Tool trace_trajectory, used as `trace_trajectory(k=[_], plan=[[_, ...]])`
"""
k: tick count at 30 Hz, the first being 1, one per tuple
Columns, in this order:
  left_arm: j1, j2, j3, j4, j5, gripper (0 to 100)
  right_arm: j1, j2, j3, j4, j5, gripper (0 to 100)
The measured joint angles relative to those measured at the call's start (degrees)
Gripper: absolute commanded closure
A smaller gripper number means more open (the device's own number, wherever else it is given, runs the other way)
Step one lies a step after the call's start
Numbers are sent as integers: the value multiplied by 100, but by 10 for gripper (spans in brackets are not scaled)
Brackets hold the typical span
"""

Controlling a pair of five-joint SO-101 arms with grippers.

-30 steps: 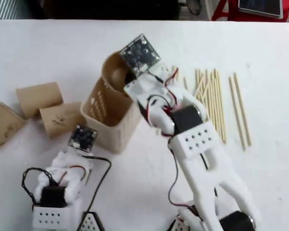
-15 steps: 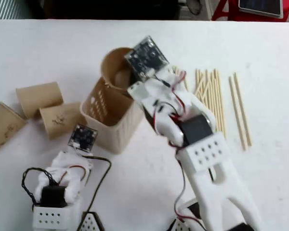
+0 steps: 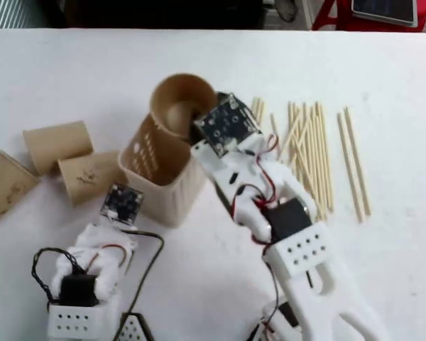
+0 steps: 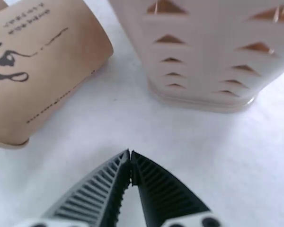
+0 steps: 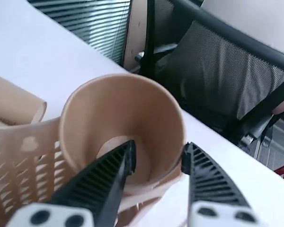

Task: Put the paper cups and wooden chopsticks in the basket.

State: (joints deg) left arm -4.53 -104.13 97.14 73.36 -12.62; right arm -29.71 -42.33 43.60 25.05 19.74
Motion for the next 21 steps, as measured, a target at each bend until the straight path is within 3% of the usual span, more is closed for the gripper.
trace_trajectory(k=[5, 14, 18, 21], plan=[[0, 0, 0, 0, 0, 976, -9, 18, -246, -246, 9, 836], [0, 0, 0, 0, 0, 976, -18, -1820, -316, 659, 9, 836], [0, 0, 0, 0, 0, 976, -26, -2382, 440, 633, 35, 836], [0, 0, 0, 0, 0, 976, -18, -2330, 1327, 44, 44, 836]])
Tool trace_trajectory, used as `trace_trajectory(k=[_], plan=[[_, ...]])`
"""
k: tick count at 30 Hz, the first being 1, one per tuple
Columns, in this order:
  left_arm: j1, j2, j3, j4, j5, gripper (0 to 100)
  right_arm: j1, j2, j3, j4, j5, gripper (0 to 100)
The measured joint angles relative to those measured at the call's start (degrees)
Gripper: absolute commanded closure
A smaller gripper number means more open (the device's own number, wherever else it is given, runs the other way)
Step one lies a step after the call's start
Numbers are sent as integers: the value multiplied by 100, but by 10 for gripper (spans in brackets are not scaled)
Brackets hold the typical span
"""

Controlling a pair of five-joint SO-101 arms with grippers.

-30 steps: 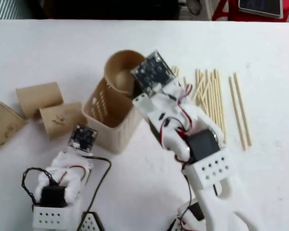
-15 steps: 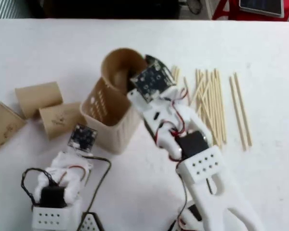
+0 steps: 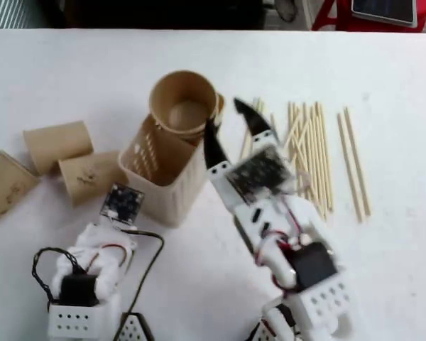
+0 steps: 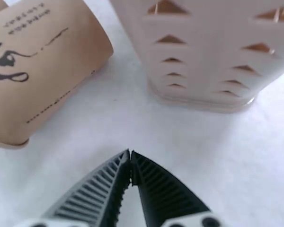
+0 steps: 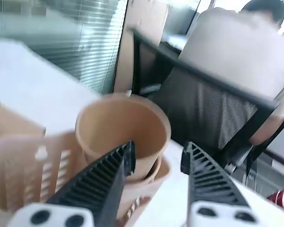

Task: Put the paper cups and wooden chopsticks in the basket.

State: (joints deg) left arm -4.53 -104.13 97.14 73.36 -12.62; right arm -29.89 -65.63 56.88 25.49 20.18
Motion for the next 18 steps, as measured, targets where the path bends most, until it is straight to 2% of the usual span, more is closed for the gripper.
trace_trajectory(k=[5, 13, 18], plan=[[0, 0, 0, 0, 0, 976, 0, 70, 695, -1099, 0, 836], [0, 0, 0, 0, 0, 976, 18, 1442, 536, -1934, 0, 836], [0, 0, 0, 0, 0, 976, 18, 1811, 176, -2057, 0, 836]])
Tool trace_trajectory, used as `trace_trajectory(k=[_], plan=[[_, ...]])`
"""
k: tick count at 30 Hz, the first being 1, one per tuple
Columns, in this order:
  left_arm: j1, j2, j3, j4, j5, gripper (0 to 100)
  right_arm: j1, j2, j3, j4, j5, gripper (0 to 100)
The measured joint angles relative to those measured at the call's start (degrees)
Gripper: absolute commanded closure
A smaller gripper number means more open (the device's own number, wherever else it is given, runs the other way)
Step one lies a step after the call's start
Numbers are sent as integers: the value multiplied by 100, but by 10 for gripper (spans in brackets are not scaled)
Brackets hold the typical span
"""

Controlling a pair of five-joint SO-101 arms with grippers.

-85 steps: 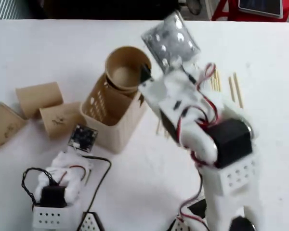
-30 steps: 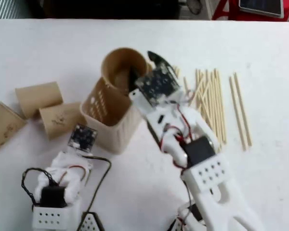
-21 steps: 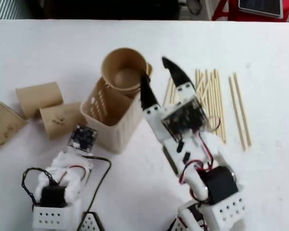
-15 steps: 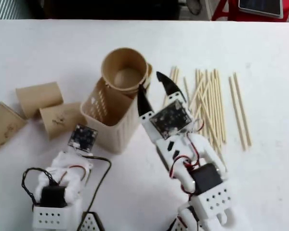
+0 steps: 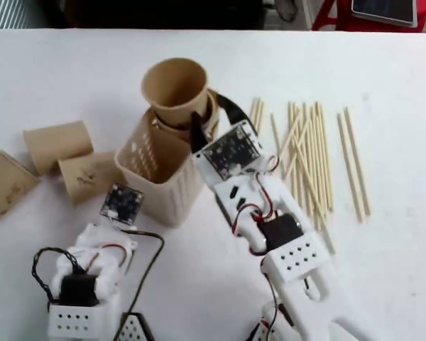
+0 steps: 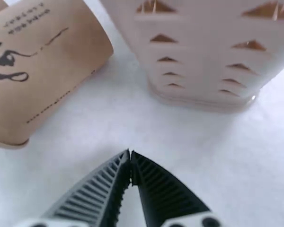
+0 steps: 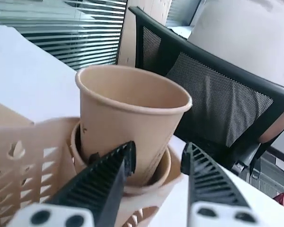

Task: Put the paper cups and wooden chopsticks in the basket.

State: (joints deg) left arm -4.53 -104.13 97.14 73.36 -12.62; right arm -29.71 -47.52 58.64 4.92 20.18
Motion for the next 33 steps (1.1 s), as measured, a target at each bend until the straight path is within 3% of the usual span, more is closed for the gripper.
trace_trajectory(k=[5, 12, 17, 33], plan=[[0, 0, 0, 0, 0, 976, 0, -387, -53, 114, 0, 836], [0, 0, 0, 0, 0, 976, -9, -1864, -62, 1292, 0, 836], [0, 0, 0, 0, 0, 976, 0, -1952, -229, 1090, 0, 836], [0, 0, 0, 0, 0, 976, -123, 1196, -2813, 712, 0, 836]])
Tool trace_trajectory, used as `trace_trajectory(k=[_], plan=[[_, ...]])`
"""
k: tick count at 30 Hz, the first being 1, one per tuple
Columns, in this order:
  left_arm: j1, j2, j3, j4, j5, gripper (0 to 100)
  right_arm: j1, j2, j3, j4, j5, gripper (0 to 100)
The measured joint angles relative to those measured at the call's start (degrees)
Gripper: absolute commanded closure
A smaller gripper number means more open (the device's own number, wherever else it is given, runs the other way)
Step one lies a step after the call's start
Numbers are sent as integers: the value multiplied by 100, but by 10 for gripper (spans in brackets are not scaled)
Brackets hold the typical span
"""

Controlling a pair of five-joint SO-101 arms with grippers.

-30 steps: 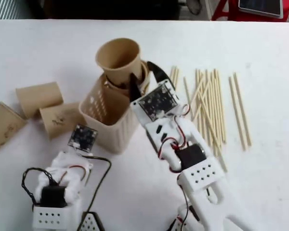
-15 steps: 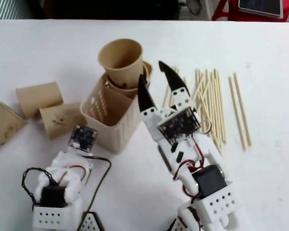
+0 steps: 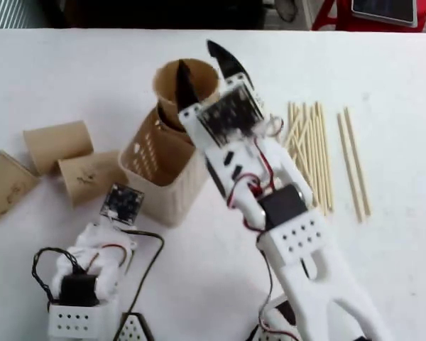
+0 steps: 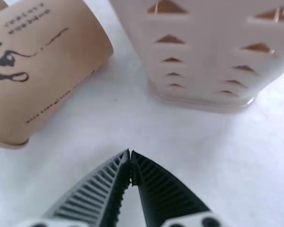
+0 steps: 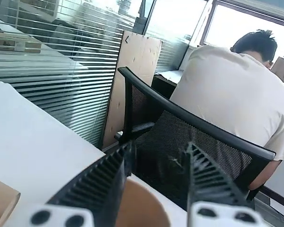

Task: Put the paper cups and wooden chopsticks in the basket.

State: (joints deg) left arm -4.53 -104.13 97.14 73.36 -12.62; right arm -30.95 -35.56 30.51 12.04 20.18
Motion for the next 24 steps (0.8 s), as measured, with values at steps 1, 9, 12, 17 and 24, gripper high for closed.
trace_trajectory(k=[1, 9, 12, 17, 24], plan=[[0, 0, 0, 0, 0, 976, 9, 123, -88, 0, 0, 836], [0, 0, 0, 0, 0, 976, 167, 642, -167, 721, 0, 836], [0, 0, 0, 0, 0, 976, 202, 756, 79, 791, -9, 836], [0, 0, 0, 0, 0, 976, 237, 1029, 580, 158, -18, 836], [0, 0, 0, 0, 0, 976, 229, 1495, 686, -88, -18, 836]])
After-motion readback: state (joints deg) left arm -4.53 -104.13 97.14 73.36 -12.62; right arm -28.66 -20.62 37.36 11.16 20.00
